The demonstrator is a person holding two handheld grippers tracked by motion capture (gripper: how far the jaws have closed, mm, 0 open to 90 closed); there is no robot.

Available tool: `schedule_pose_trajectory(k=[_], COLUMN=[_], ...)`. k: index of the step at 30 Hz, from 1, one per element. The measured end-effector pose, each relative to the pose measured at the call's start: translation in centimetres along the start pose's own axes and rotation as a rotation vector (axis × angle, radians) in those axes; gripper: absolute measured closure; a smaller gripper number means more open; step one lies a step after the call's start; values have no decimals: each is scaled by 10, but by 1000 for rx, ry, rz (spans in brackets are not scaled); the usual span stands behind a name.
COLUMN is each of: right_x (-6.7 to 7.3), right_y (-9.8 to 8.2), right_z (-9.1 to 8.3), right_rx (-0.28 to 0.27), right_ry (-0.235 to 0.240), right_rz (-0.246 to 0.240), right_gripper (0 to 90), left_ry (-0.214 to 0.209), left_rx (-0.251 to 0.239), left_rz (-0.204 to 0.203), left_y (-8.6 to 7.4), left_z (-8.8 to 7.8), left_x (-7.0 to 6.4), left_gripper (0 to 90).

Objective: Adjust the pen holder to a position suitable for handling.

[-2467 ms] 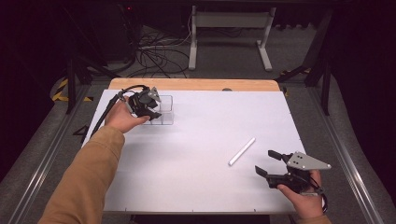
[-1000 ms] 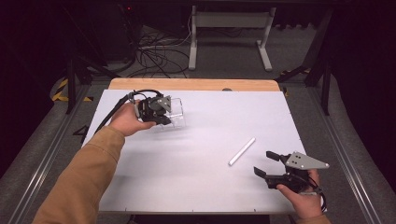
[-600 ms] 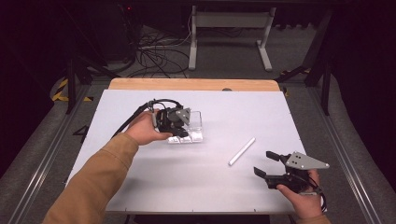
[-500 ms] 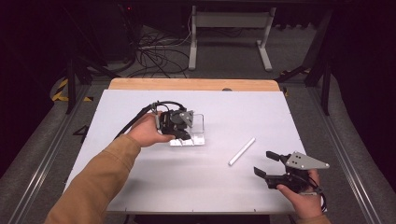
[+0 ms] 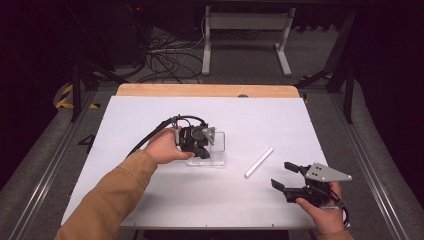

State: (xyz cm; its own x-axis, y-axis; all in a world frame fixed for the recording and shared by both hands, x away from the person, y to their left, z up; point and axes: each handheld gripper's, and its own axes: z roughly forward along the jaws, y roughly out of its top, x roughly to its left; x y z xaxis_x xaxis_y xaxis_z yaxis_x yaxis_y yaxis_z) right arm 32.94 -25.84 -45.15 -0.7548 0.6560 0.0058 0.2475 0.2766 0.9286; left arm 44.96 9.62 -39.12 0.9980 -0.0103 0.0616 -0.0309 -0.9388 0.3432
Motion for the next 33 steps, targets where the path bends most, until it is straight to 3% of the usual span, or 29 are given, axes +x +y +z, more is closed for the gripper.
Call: schedule_pose_trajectory(k=[6, 9, 18, 23, 27, 32, 33], right_x=[0, 0, 0, 1, 1, 1, 1], right_y=[0, 0, 0, 0, 0, 1, 1], right_z=[0, 0, 0, 0, -1, -2, -2], right_rx=[1, 2, 1, -1, -2, -6, -6], right_ry=[1, 1, 1, 4, 5, 3, 3], right_rz=[0, -1, -1, -1, -4, -4, -4], right_gripper=[221, 220, 220, 220, 220, 220, 220], left_ry=[5, 14, 12, 16, 7, 38, 38], left_rx=[15, 3, 17, 14, -10, -113, -113], left_rz=[0, -45, -36, -54, -73, -100, -100], left_y=[3, 5, 8, 8, 6, 1, 1], left_z=[2, 4, 6, 6, 1, -20, -20], left_x=[-1, 1, 0, -1, -1, -9, -9], left_gripper=[879, 878, 878, 864, 745, 661, 637])
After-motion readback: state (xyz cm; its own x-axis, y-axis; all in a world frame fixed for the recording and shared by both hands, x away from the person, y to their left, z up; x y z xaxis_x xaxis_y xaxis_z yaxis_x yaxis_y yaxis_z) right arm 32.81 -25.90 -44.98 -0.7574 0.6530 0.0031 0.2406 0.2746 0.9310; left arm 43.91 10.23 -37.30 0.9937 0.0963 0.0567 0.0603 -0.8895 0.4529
